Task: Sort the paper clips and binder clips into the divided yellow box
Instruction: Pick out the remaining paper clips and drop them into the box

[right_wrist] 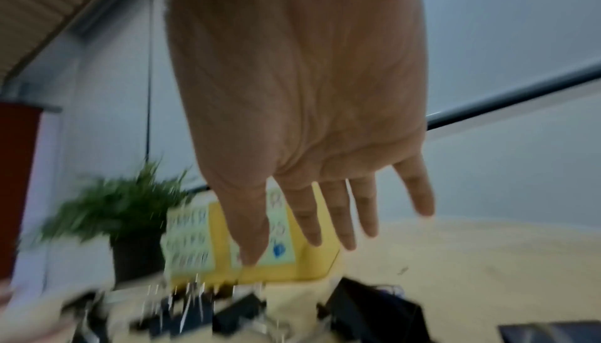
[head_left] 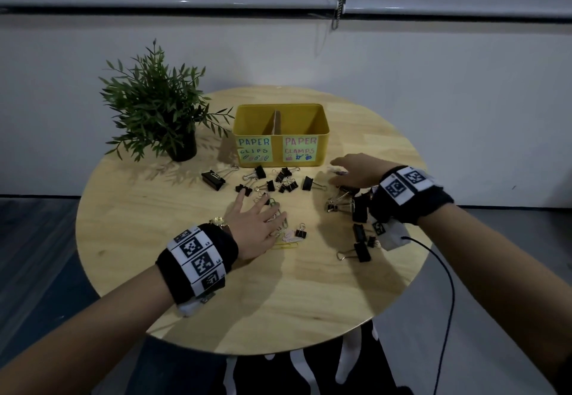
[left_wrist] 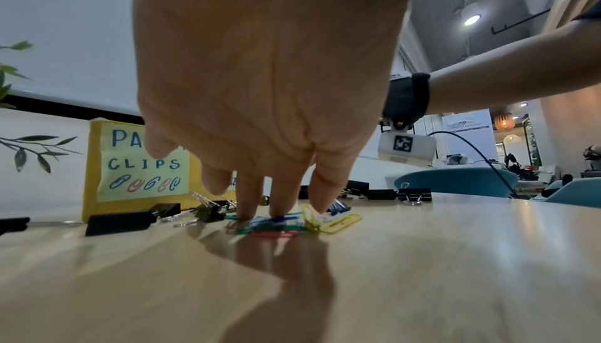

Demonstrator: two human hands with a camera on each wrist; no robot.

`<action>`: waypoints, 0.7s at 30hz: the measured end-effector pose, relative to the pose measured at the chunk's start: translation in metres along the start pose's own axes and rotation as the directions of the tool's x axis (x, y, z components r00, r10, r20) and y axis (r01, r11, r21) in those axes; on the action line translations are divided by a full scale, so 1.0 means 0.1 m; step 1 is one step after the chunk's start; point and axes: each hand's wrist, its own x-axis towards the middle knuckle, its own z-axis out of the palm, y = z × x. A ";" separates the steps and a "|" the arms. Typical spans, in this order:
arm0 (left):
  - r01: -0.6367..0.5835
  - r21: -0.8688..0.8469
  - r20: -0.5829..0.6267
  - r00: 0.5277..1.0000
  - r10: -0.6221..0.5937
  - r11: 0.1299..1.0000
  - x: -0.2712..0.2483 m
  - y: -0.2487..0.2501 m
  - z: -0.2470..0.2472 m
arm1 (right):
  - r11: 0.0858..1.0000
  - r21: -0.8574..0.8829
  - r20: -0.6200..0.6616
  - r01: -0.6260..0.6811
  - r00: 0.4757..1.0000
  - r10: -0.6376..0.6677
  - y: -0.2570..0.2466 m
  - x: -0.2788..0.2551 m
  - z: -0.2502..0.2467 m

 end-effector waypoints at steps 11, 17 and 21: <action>-0.040 -0.040 0.069 0.997 0.042 0.998 -0.14 -0.02 -0.09 | 0.980 -0.189 0.083 0.058 0.996 -0.042 -0.15 -0.27 0.27; -0.062 -0.050 -0.158 0.986 0.054 0.997 0.32 0.13 -0.55 | 0.965 -0.214 0.129 0.150 0.984 -0.124 -0.16 -0.63 0.54; -0.045 0.041 -0.055 0.997 0.047 0.998 0.67 0.15 -0.65 | 0.952 -0.247 0.033 0.178 0.984 -0.176 -0.16 -0.64 0.61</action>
